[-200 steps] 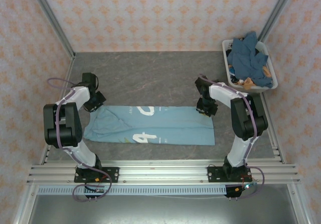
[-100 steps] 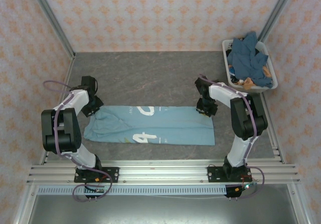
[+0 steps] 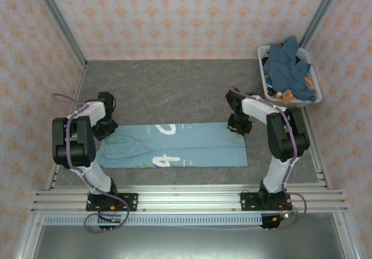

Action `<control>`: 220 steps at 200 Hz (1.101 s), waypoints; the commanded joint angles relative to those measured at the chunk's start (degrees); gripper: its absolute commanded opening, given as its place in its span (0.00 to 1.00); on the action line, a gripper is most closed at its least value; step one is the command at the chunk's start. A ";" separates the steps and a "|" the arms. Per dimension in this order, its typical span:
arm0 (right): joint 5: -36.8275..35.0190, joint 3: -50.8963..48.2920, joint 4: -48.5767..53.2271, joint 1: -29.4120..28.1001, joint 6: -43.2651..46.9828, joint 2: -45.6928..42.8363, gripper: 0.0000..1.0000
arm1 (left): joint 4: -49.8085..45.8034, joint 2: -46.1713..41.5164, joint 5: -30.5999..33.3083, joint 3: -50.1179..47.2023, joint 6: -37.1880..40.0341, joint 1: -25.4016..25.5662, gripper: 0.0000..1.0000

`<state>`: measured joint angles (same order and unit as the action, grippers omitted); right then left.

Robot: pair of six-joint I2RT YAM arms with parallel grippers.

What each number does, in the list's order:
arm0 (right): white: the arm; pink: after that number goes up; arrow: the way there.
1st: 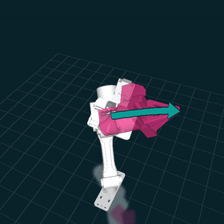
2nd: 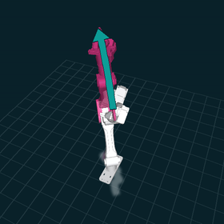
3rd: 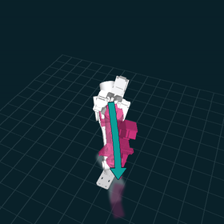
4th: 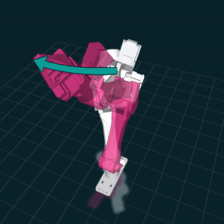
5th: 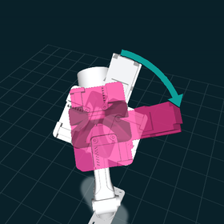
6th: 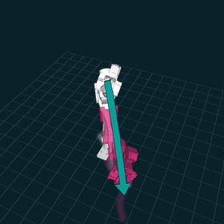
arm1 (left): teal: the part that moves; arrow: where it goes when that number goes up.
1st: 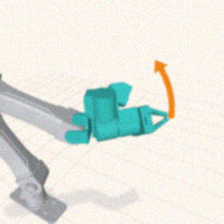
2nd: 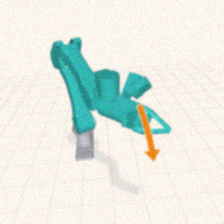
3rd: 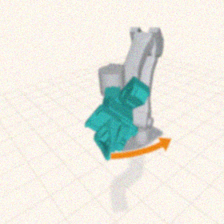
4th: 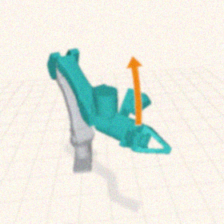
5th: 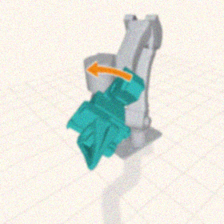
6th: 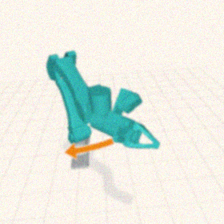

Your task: Fold and stack the t-shirts

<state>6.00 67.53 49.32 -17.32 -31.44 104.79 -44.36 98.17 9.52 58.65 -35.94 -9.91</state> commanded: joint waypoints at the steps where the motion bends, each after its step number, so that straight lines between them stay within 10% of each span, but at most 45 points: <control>1: -1.08 1.46 2.27 -0.49 -0.47 0.21 0.15 | -5.43 -6.45 5.82 1.51 -2.18 -0.49 0.38; 93: -1.28 2.34 1.17 -3.79 0.70 -2.98 0.15 | 1.28 -9.85 -14.09 0.49 -11.33 2.82 0.18; 220: -5.19 3.05 5.25 -4.20 -2.92 5.25 0.14 | 5.07 -3.21 -9.04 -7.34 -9.98 -5.74 0.19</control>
<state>4.89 70.35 51.13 -21.41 -32.62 107.90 -41.28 93.86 -0.99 52.36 -46.11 -13.06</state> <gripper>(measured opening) 0.145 0.168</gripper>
